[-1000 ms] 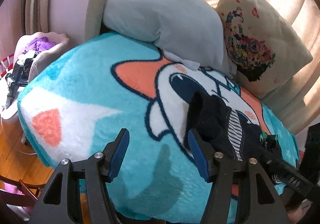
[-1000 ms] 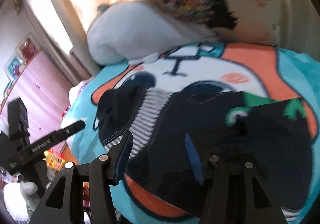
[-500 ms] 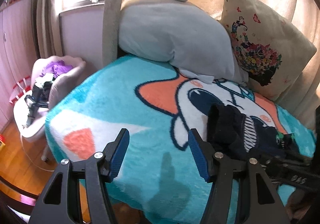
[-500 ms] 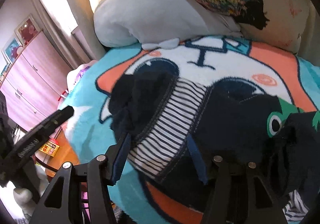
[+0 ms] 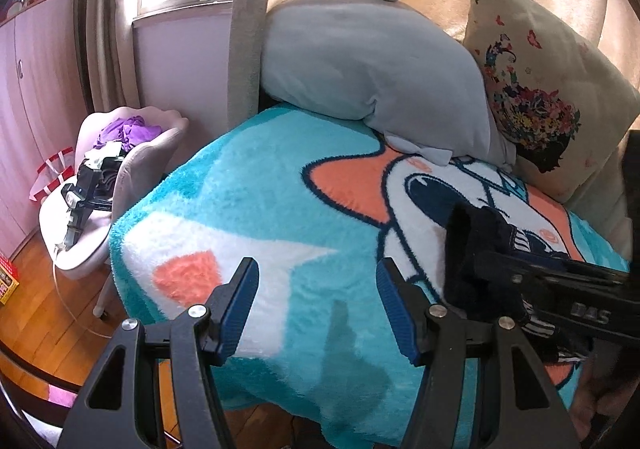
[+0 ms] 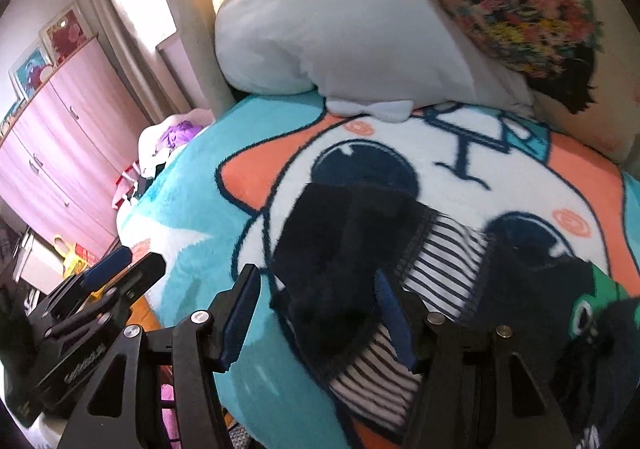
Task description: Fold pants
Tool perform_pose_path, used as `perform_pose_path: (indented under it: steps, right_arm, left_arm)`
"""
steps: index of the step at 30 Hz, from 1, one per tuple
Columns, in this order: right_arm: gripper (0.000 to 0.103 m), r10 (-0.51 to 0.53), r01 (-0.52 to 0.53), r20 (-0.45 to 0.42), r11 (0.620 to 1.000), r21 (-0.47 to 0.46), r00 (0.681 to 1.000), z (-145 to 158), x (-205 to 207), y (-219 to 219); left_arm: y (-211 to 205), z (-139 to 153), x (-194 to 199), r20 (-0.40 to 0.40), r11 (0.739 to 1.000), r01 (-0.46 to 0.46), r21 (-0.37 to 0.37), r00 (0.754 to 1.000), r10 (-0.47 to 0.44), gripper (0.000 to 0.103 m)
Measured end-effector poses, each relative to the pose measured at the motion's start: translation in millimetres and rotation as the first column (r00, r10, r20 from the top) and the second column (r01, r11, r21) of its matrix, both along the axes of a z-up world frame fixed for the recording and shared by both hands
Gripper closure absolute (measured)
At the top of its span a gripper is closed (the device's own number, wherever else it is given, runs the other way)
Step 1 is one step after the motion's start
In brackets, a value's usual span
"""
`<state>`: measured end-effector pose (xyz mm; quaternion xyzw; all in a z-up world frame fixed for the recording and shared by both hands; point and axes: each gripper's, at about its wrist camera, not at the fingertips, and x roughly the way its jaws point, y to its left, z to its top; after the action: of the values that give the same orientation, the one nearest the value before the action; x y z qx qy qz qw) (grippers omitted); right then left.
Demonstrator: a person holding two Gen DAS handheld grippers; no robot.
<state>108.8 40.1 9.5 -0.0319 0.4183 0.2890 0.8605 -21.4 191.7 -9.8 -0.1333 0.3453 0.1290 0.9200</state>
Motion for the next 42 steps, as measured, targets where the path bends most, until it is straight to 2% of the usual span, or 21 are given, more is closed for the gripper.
perform_pose_path:
  steps: [6,17,20,27,34,38,42]
  right_arm:
    - [0.033,0.001,-0.005,-0.042,0.996,-0.085,0.999,-20.3,15.3,18.7]
    - [0.03,0.01,-0.014,-0.039,0.993,-0.118,0.999,-22.4,14.3,22.4]
    - [0.03,0.015,-0.02,-0.041,0.992,-0.121,0.999,-19.5,13.4,23.1]
    - [0.03,0.018,-0.019,-0.026,0.998,-0.056,1.0,9.0,7.5,13.3]
    - [0.03,-0.014,0.01,-0.062,0.998,-0.061,0.998,17.1,26.7,20.9]
    - [0.025,-0.004,-0.01,-0.107,0.991,-0.13,0.994,11.7,43.4,42.2]
    - [0.023,-0.027,-0.008,-0.125,0.964,-0.266,0.992,-2.9,55.4,64.7]
  left_arm:
    - [7.2,2.1,-4.4,0.013,1.0,-0.013,0.001,1.0,0.013,0.043]
    - [9.0,0.7,-5.1,0.011,1.0,-0.009,-0.007,1.0,0.009,0.043]
    - [9.8,1.0,-5.8,0.01,1.0,-0.014,-0.008,1.0,0.014,0.043]
    - [10.7,-0.7,-5.0,0.001,1.0,-0.018,-0.011,1.0,0.018,0.042]
    - [12.7,-6.4,-2.3,-0.02,0.999,-0.023,-0.024,1.0,0.022,0.041]
    - [17.8,-12.9,-1.6,-0.037,0.998,-0.026,-0.065,0.999,0.023,0.04]
    - [23.2,-18.3,-1.7,-0.046,0.994,-0.036,-0.099,0.998,0.031,0.04]
